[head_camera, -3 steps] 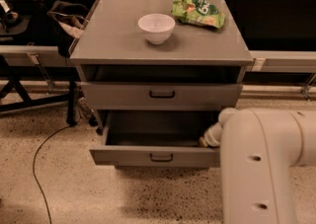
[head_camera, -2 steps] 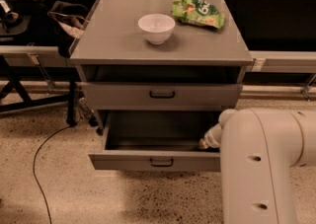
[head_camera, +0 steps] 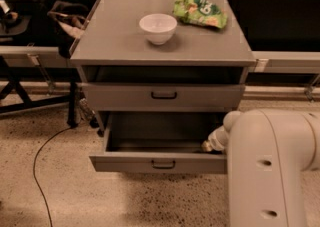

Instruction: Open middle drawer

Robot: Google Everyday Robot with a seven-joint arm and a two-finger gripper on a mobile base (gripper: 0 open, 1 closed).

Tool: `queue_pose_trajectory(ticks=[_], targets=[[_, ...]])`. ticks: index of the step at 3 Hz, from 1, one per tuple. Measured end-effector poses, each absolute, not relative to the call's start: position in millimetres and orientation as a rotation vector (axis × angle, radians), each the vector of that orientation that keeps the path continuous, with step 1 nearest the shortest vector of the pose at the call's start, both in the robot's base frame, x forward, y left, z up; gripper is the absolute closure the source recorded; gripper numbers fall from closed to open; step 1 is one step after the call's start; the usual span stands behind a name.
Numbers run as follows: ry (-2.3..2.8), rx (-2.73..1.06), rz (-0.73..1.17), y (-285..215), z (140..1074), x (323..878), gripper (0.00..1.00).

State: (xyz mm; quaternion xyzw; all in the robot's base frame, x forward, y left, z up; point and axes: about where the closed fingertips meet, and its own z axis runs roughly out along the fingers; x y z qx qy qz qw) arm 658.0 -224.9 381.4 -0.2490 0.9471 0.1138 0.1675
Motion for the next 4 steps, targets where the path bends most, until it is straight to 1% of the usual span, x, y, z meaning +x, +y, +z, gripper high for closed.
queue_pose_trajectory(ticks=[1, 3, 4], targets=[[2.684, -0.726, 0.354, -230.4, 392.7, 642.9, 1.00], [2.647, -0.790, 0.381, -220.5, 396.2, 643.4, 1.00], [2.601, -0.992, 0.392, -204.5, 397.3, 633.0, 1.00]])
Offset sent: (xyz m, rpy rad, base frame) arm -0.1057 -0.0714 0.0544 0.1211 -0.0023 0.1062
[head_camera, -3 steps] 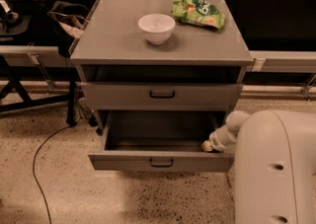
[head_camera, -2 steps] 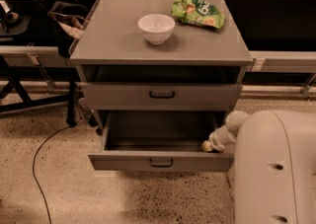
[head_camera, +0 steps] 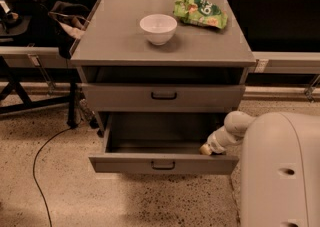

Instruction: Open middle drawer

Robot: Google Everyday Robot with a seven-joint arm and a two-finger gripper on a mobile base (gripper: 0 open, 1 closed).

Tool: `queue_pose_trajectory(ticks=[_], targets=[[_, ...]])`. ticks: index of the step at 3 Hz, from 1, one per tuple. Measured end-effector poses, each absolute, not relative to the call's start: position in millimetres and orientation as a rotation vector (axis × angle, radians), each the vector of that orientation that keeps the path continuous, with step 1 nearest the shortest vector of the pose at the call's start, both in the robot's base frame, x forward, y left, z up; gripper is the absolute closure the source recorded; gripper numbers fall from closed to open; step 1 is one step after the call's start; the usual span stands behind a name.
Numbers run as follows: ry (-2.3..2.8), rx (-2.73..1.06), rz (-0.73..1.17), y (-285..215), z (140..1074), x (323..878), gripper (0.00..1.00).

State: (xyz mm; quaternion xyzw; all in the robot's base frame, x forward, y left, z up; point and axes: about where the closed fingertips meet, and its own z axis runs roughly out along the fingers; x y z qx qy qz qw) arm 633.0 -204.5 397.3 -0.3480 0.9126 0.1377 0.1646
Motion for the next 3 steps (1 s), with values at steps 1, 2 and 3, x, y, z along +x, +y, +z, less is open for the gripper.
queue_pose_trajectory(ticks=[1, 2, 3], targets=[[2.579, -1.108, 0.413, -204.6, 395.0, 623.2, 1.00], [2.576, -1.179, 0.458, -210.3, 386.6, 614.1, 1.00], [2.566, -1.238, 0.500, -217.3, 381.2, 604.7, 1.00]])
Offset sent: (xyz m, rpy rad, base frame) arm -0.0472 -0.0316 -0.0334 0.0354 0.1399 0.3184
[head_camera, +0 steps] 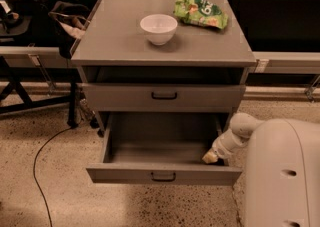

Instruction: Open middle drawer

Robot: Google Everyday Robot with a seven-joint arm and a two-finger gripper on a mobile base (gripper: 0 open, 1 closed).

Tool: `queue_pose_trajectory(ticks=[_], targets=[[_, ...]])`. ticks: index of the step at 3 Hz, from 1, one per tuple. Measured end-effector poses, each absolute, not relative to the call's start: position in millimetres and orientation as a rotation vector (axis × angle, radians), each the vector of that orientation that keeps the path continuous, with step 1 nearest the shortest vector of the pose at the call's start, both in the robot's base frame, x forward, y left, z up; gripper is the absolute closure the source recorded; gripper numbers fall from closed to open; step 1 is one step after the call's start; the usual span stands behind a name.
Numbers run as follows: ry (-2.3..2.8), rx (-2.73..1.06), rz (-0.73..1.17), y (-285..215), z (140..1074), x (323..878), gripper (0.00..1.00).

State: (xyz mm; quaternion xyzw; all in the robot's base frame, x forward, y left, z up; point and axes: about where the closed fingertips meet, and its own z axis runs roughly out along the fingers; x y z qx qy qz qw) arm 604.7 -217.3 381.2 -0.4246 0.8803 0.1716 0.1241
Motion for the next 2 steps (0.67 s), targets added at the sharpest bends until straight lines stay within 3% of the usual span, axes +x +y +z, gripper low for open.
queue_pose_trajectory(ticks=[2], targets=[[2.511, -1.110, 0.606, -228.2, 399.4, 602.0, 1.00]])
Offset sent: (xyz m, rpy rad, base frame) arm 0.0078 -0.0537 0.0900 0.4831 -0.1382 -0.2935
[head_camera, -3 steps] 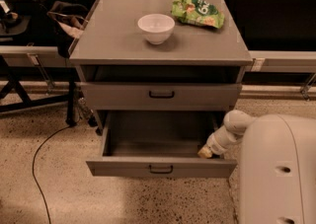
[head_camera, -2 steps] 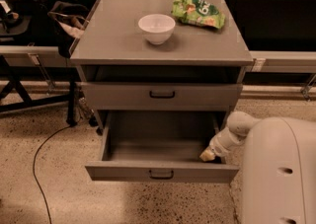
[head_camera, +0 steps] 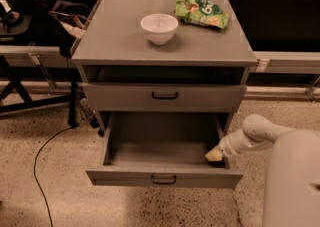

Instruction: Open middle drawer

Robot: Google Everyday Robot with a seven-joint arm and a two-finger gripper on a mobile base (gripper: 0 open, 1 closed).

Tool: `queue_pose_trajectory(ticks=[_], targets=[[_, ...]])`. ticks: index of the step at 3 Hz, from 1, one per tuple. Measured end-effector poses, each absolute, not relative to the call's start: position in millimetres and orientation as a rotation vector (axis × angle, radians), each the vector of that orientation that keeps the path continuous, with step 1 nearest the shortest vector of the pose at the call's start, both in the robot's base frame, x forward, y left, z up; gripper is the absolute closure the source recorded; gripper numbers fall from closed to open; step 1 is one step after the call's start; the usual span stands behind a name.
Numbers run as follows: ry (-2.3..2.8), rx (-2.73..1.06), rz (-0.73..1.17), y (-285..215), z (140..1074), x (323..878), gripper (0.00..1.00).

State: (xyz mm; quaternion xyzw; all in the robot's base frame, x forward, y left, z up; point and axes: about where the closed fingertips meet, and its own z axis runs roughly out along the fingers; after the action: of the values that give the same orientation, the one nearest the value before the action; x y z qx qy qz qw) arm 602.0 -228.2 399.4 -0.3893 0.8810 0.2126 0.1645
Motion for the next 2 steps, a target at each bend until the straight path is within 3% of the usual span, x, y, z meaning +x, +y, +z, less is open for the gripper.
queue_pose_trajectory(ticks=[2], targets=[[2.336, -0.882, 0.769, -241.8, 476.7, 604.0, 1.00]])
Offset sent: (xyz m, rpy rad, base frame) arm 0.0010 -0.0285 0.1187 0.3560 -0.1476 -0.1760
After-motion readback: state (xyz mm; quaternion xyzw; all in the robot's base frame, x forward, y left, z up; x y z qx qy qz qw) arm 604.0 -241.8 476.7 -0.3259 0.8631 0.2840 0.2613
